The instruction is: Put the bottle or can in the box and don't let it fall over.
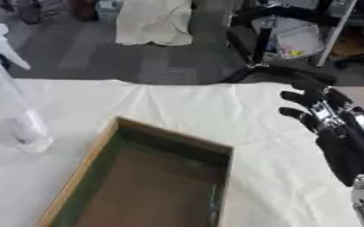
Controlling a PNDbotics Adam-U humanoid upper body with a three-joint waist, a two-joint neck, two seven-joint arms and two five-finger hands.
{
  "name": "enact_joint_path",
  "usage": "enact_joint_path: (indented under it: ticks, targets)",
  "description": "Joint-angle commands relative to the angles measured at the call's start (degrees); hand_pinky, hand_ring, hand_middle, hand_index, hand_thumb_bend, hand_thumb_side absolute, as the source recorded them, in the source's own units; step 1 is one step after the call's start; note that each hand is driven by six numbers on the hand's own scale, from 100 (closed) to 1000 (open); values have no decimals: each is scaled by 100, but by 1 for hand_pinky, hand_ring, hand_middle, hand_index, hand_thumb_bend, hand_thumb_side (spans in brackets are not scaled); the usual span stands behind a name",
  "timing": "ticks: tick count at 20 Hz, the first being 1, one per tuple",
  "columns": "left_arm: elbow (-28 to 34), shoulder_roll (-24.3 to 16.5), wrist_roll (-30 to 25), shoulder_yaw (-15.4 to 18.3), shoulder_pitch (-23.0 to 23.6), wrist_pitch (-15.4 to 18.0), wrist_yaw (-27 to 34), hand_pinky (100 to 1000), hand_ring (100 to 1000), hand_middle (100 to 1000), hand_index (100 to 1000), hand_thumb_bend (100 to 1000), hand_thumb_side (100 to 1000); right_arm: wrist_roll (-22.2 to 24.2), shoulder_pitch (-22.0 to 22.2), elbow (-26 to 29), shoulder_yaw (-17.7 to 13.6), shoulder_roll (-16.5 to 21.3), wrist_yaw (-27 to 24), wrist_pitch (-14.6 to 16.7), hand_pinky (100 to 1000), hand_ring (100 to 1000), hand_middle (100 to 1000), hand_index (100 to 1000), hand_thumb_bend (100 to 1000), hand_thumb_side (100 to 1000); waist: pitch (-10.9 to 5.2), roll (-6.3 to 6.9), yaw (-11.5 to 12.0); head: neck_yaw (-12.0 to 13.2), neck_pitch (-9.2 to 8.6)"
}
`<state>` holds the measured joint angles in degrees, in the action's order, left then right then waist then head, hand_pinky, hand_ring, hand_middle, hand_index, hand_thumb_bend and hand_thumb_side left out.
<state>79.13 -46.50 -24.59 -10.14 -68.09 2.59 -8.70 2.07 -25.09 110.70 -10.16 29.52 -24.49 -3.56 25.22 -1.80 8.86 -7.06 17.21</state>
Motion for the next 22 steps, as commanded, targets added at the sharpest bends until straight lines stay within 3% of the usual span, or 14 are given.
enact_joint_path:
  ticks: [1, 8, 22]
  targets:
    - [14, -184, 15, 87, -130, 3, 27, 788, 823, 903, 867, 337, 646, 25, -40, 40, -34, 168, 18, 5, 818, 884, 979, 780, 100, 522, -116, 18, -12, 15, -103]
    - [-137, -106, -1, 46, -121, -18, -38, 796, 844, 925, 875, 342, 648, 55, -73, 37, -31, 166, 23, 8, 819, 885, 980, 780, 100, 529, -52, 18, -77, 86, -202]
    - [-271, -82, 210, 57, -78, 33, -183, 804, 850, 920, 873, 336, 637, 82, -79, 26, -49, 164, 25, 14, 819, 887, 980, 780, 100, 538, 11, 6, -83, 112, -236]
